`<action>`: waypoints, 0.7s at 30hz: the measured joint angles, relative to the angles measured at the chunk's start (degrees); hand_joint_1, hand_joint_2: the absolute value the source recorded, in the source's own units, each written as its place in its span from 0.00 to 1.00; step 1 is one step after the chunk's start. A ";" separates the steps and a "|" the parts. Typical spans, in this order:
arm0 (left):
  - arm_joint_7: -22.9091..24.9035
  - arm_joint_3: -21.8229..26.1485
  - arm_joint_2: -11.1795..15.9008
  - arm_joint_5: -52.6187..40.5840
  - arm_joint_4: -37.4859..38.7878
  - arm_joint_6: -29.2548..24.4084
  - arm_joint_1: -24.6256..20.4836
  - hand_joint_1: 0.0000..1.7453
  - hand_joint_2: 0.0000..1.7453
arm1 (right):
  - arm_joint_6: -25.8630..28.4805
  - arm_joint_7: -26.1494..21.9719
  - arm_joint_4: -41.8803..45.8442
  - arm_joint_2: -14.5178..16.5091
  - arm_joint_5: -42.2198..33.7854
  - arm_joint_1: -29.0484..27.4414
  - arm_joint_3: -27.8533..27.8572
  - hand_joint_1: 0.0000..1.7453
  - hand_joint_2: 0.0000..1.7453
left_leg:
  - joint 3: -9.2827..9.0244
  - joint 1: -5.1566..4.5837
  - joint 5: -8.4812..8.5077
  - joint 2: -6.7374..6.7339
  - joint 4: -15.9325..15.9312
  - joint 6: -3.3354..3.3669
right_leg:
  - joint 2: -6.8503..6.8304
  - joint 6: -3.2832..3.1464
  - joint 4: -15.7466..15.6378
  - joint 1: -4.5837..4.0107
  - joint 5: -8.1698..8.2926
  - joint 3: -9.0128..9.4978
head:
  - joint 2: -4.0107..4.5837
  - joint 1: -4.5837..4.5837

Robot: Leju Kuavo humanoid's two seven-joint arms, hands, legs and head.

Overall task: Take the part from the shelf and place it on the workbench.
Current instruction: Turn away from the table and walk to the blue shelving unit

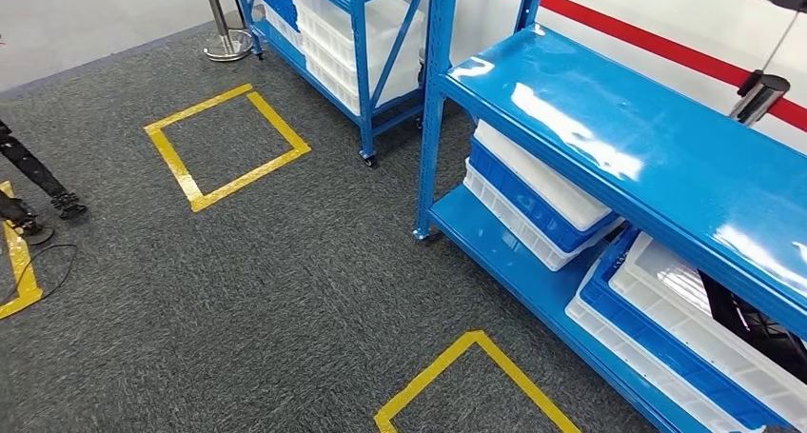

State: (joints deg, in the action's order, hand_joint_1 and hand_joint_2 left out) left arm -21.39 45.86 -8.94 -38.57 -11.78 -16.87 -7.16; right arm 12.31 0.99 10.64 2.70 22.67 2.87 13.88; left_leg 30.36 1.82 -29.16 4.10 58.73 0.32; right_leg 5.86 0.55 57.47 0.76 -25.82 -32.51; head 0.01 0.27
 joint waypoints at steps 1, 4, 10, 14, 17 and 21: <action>0.00 0.00 -0.01 -0.01 0.00 0.00 -0.02 0.00 0.00 | 0.00 -0.01 -0.01 0.01 0.00 -0.01 0.03 0.00 0.00 | 0.02 -0.27 -0.05 -0.11 -0.17 0.28 | 0.52 0.49 -0.06 -0.03 0.19 -0.31 | -0.01 -0.01; 0.00 0.01 -0.07 -0.01 -0.01 -0.01 -0.16 0.00 0.00 | 0.01 -0.01 -0.02 -0.02 0.00 -0.31 0.06 0.00 0.00 | 0.08 -0.58 0.83 -2.10 -0.88 1.89 | -0.56 1.42 0.76 0.01 0.02 -1.67 | -0.01 -0.09; 0.05 0.02 -0.09 0.04 -0.01 -0.08 -0.01 0.00 0.00 | 0.01 -0.01 -0.02 0.05 0.09 -0.18 0.07 0.00 0.00 | 0.56 -1.00 1.26 -6.95 -1.28 2.84 | -5.25 1.30 16.50 0.20 -6.66 -8.98 | 0.00 -0.50; 0.09 0.02 -0.12 0.08 -0.01 -0.11 -0.02 0.00 0.00 | 0.00 -0.03 -0.01 -0.06 0.29 -0.19 0.09 0.00 0.00 | 0.29 -1.23 0.94 -9.46 -1.20 2.26 | -8.74 2.36 2.68 0.10 -2.30 -0.73 | -0.01 -0.53; 0.08 0.02 -0.11 0.10 -0.02 -0.18 -0.01 0.00 0.00 | 0.00 -0.07 0.00 -0.01 0.35 0.04 0.09 0.00 0.00 | 0.04 -1.59 0.58 -10.29 -1.13 1.61 | -9.97 1.68 -0.34 -0.44 -1.51 1.15 | -0.01 -0.44; 0.09 0.02 -0.11 0.13 -0.02 -0.19 -0.06 0.00 0.00 | 0.00 -0.07 0.00 -0.01 0.43 -0.02 0.09 0.00 0.00 | -0.21 -1.54 0.57 -10.67 -1.17 1.39 | -9.44 1.35 -0.28 -0.45 -1.50 0.76 | -0.01 -0.40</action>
State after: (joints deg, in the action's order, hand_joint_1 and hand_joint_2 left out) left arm -21.30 45.88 -9.05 -38.44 -11.80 -17.06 -7.22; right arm 12.31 0.92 10.64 2.69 23.10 2.85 13.97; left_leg 30.16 0.28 -28.58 -6.56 57.56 1.71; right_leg -3.58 1.90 57.19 0.30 -27.31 -31.75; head 0.00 -0.13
